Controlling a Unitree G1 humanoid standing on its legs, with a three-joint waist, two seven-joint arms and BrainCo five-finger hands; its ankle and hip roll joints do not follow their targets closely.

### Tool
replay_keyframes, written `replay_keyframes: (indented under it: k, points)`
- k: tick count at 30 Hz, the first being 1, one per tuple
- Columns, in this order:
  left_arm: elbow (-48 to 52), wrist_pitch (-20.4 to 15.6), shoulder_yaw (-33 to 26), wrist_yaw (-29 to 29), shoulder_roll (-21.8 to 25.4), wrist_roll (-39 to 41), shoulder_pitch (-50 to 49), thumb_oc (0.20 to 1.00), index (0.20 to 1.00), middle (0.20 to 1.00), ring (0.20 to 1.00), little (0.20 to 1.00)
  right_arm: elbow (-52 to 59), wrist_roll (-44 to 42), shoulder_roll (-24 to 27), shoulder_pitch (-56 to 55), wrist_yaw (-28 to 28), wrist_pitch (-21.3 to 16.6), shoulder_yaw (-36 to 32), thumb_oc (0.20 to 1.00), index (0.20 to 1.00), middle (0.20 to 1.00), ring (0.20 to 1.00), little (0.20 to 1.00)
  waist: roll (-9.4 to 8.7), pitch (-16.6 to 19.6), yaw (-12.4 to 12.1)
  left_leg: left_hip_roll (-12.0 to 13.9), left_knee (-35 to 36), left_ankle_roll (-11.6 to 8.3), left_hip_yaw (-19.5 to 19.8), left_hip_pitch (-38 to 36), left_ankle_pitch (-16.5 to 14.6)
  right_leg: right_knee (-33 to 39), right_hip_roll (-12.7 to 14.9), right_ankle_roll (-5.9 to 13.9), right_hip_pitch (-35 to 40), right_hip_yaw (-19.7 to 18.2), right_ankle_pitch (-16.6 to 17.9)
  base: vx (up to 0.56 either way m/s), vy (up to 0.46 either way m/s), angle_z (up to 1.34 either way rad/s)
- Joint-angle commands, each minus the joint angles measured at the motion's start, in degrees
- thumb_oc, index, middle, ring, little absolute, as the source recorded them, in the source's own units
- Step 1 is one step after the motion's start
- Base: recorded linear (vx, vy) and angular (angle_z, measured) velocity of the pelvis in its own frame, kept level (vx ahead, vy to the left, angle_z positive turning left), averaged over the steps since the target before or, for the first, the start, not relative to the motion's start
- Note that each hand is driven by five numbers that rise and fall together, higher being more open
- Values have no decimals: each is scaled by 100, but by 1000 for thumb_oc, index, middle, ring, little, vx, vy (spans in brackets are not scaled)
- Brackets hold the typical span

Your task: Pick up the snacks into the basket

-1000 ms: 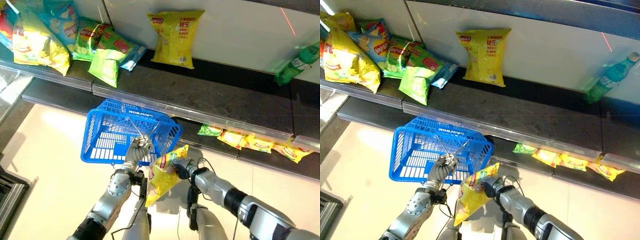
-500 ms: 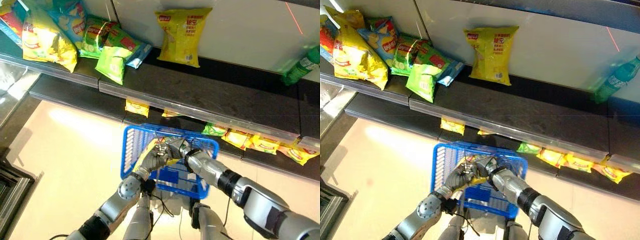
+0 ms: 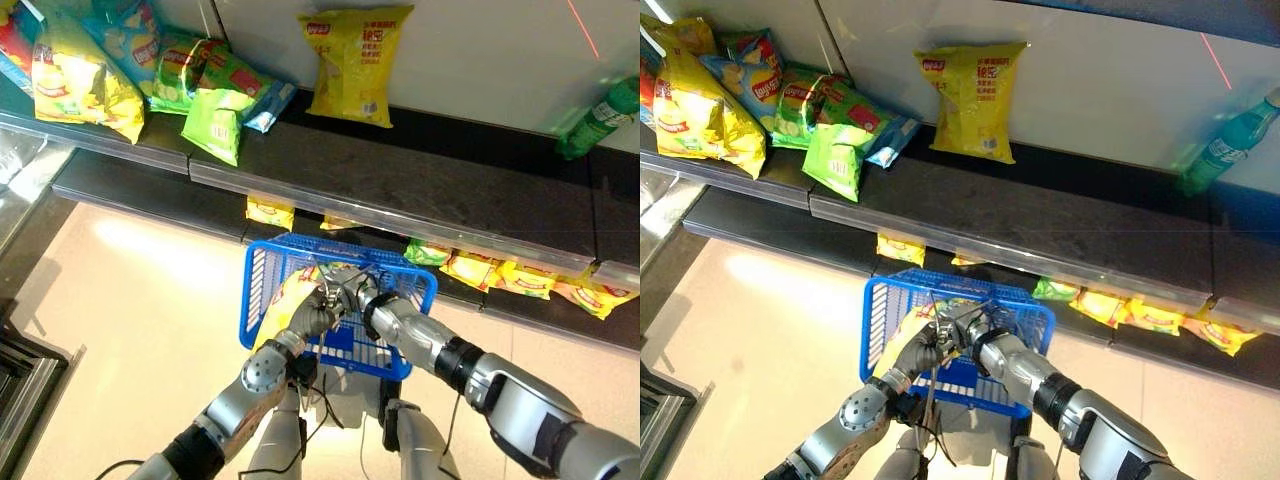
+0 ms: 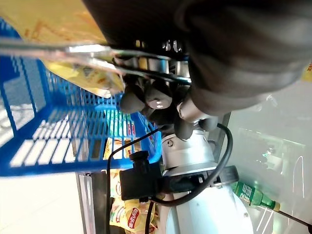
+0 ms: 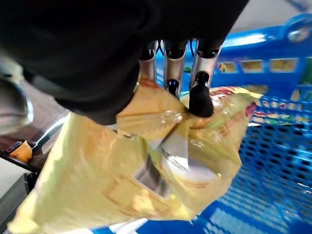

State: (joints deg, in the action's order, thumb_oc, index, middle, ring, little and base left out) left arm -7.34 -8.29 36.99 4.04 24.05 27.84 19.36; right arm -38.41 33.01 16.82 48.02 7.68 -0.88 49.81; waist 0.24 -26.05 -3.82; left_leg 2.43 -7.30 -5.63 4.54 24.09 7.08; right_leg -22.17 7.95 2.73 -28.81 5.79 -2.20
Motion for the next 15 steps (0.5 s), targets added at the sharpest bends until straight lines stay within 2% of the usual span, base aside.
replay_keyframes:
  k: [1, 8, 15]
  points:
    - [991, -383, 132, -127, -129, -56, 202, 200, 200, 200, 200, 200, 656, -83, -499, 346, 230, -298, -254, 1000, 1000, 1000, 1000, 1000, -124, 155, 66, -107, -572, 172, -131, 162, -681, 843, 289, 528, 381, -318, 95, 0, 0, 0]
    - [1051, -390, 57, -200, -48, -90, 119, 200, 200, 200, 200, 200, 488, -26, -329, 237, 200, -284, -335, 1000, 1000, 1000, 1000, 1000, -123, 161, 62, -113, -532, 172, -129, 138, -665, 865, 300, 531, 412, -306, 103, 0, 0, 0]
    - [993, -373, -210, -189, 93, -212, -24, 200, 200, 200, 200, 200, 1011, -462, 129, -151, 184, -371, -660, 1000, 1000, 1000, 1000, 1000, -170, 214, 104, -104, -575, 177, -131, 88, -692, 815, 300, 534, 452, -321, 87, 0, 0, 0]
